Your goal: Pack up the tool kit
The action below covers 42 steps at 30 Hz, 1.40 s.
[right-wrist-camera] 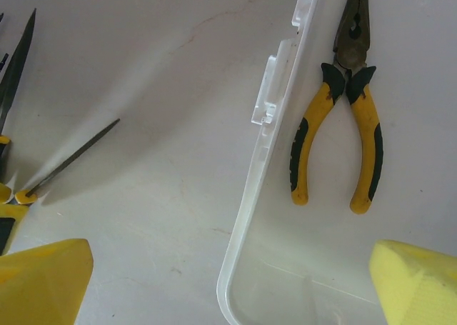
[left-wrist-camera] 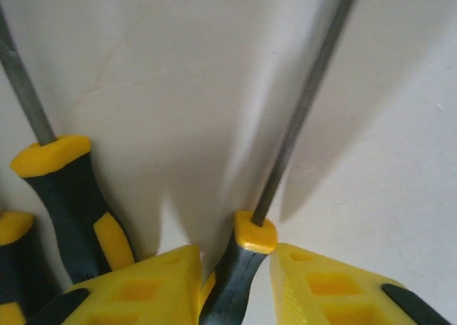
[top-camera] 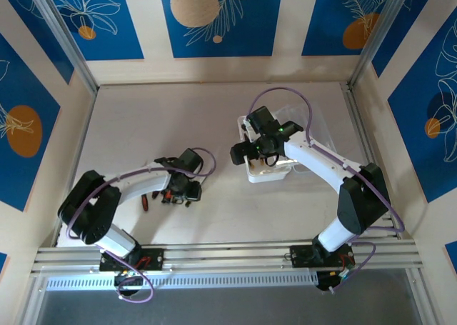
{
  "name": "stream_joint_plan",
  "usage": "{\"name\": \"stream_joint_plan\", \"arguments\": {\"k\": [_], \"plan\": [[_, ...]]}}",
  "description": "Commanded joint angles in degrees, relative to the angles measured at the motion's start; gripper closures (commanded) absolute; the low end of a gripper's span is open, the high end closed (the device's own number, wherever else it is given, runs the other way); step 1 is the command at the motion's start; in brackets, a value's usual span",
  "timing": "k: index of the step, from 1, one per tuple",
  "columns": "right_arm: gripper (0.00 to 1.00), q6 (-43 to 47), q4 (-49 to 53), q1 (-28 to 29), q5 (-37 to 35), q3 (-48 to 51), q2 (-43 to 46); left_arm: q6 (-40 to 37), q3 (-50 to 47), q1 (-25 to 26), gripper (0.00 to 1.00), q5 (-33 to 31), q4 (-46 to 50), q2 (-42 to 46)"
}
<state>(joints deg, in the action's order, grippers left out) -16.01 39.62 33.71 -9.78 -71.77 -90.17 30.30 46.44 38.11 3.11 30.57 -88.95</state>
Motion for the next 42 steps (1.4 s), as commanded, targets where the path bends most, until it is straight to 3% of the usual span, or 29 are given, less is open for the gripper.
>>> {"name": "stream_joint_plan", "arguments": {"k": [1, 13, 19, 23, 28, 33, 42], "plan": [[0.01, -0.81, -0.33, -0.4, 1.96, 0.5, 2.0, -0.2, -2.41, -0.14, 0.74, -2.25, 1.34, -4.48], [0.01, -0.87, 0.21, -1.17, 2.45, 0.66, 3.8, -2.38, 2.79, -0.09, 1.0, -1.3, 1.54, -4.92], [0.01, -1.79, -1.14, -3.55, 6.79, 1.68, 7.46, -5.52, 12.13, -0.07, 1.0, 0.19, 3.66, -2.19], [0.01, -3.3, -3.55, -5.84, 11.46, 3.28, 10.88, -7.29, 19.35, -0.12, 1.0, 5.86, 1.83, -1.25], [0.0, -6.71, -8.9, -9.38, 18.2, 6.53, 15.7, -5.24, 26.04, -0.03, 1.0, 19.38, -7.0, -2.48], [0.11, -10.36, -14.34, -12.16, 22.1, 9.47, 19.08, -1.19, 28.51, 0.53, 1.0, 28.46, -15.99, -4.42], [0.35, -14.39, -22.0, -13.77, 26.82, 10.07, 17.0, 2.9, 28.1, 2.72, 1.0, 33.79, -25.09, -5.73]]}}
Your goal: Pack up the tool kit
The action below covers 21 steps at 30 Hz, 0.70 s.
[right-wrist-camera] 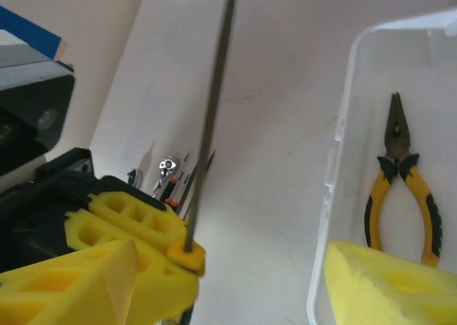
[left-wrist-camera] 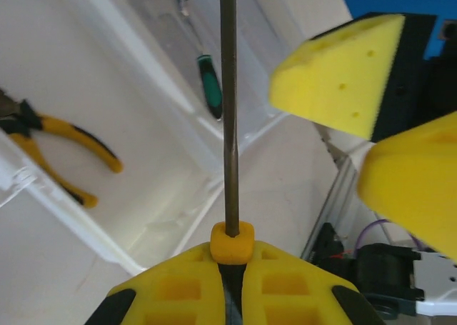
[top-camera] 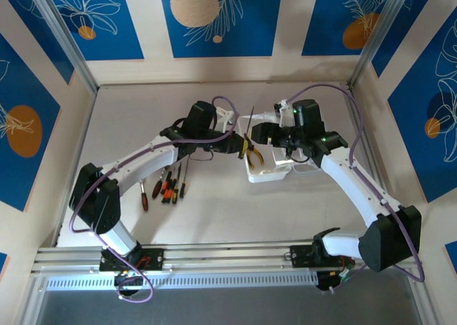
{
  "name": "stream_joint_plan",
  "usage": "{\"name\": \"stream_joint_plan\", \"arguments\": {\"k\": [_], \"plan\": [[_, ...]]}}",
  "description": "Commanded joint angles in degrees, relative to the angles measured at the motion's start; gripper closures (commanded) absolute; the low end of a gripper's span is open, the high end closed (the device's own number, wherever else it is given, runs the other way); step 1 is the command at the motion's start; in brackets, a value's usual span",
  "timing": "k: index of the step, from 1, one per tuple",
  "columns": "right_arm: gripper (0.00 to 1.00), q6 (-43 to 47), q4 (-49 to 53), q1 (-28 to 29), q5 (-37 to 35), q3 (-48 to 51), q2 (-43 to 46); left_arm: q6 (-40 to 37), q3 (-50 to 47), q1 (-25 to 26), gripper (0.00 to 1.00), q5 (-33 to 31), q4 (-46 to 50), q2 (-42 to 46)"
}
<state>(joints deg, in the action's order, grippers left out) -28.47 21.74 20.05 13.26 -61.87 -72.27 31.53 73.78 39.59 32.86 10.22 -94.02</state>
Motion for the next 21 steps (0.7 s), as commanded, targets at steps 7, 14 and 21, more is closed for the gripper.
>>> {"name": "stream_joint_plan", "arguments": {"k": [7, 14, 21], "plan": [[0.61, -2.71, -6.35, 0.53, 4.59, -0.6, -4.27, 2.48, 0.23, 2.23, 1.0, 5.22, -7.26, -0.4], [1.0, -2.15, -5.32, 0.23, 3.81, -0.54, -3.11, 0.83, 0.21, 2.24, 0.91, 1.82, -4.59, -0.38], [1.0, 3.04, 2.45, -4.53, 3.04, -2.36, -1.95, -8.59, 3.08, -0.85, 0.16, -11.06, 10.66, 2.31]]}}
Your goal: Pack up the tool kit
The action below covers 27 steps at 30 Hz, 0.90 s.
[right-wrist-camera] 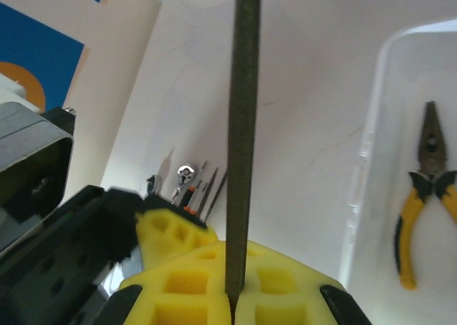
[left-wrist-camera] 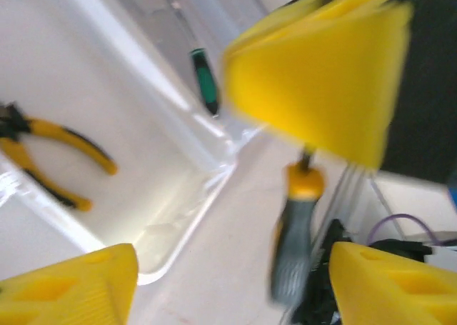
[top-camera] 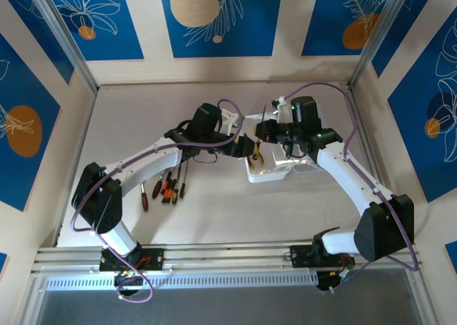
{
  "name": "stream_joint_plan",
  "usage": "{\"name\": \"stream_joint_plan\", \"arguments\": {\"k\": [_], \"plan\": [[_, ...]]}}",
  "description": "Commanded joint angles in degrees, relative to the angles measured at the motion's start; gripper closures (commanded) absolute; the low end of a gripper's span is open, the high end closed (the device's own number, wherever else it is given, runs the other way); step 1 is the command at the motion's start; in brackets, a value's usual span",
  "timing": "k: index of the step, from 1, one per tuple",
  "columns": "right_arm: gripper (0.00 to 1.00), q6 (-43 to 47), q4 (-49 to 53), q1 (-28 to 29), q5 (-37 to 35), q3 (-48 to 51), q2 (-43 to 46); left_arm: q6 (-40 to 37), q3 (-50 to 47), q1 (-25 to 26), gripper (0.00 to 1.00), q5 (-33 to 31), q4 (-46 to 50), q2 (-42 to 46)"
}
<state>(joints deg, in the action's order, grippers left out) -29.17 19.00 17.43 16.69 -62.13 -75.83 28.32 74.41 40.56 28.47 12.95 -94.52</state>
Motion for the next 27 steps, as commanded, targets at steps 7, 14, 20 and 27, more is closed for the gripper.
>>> {"name": "stream_joint_plan", "arguments": {"k": [7, 14, 20, 27], "plan": [[1.0, 15.8, 20.73, -11.66, -6.27, -11.07, -0.92, -11.58, 1.4, -11.66, 0.0, -20.0, 22.47, 9.86], [1.0, 25.89, 30.8, -13.64, -26.12, -21.12, -9.44, -15.7, -4.4, -20.1, 0.0, -29.25, 28.58, 14.53], [1.0, 30.47, 31.48, -12.49, -36.89, -25.62, -16.95, -15.49, -9.44, -23.68, 0.0, -28.28, 27.25, 16.59], [1.0, 35.71, 30.64, -8.96, -43.14, -27.62, -23.71, -14.5, -12.07, -24.03, 0.0, -26.2, 25.48, 15.9]]}}
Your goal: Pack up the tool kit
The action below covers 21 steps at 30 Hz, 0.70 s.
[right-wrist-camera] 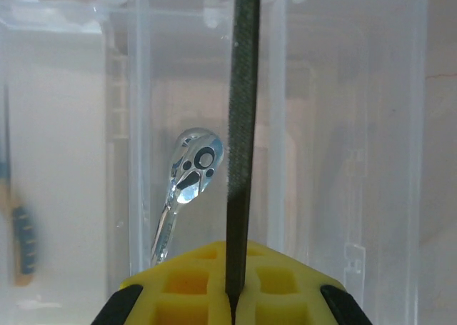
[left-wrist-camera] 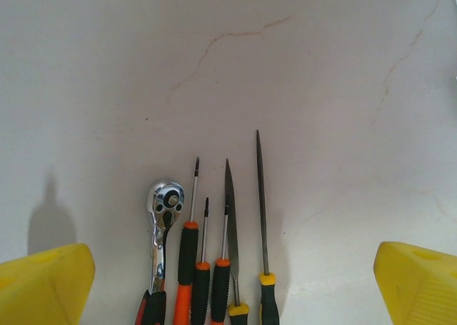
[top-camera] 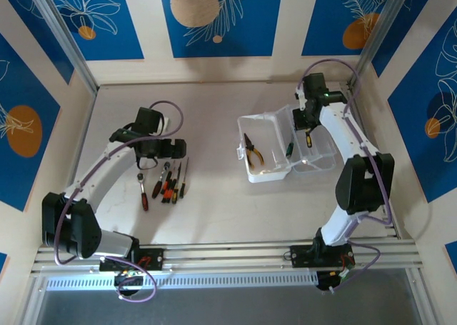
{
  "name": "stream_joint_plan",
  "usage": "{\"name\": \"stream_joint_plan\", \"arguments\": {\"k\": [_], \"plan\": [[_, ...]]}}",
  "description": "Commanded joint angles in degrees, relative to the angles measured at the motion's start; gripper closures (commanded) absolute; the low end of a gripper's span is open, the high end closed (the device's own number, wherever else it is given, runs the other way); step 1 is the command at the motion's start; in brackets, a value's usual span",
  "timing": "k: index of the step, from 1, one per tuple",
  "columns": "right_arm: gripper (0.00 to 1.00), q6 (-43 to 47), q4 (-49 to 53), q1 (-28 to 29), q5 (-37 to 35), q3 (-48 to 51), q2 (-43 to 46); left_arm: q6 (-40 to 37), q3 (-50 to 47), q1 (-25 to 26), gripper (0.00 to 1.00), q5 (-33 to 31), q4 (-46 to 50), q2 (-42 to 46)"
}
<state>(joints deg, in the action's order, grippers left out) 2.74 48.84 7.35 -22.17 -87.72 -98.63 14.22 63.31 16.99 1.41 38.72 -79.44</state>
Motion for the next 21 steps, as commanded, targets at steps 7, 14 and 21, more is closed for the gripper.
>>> {"name": "stream_joint_plan", "arguments": {"k": [7, 14, 21], "plan": [[1.0, 6.29, -1.13, 2.48, -7.67, -0.31, -2.95, -0.16, -1.54, -0.46, 0.0, 1.18, -0.75, 0.77], [0.9, 6.33, -1.38, 2.42, -9.29, -0.35, -4.25, -0.15, -1.66, -0.52, 0.0, 1.18, -0.75, 0.46], [0.78, 5.56, -0.56, 2.27, -8.9, -1.58, -3.84, -0.37, -1.74, -0.62, 0.0, 1.05, -0.24, 0.78]]}}
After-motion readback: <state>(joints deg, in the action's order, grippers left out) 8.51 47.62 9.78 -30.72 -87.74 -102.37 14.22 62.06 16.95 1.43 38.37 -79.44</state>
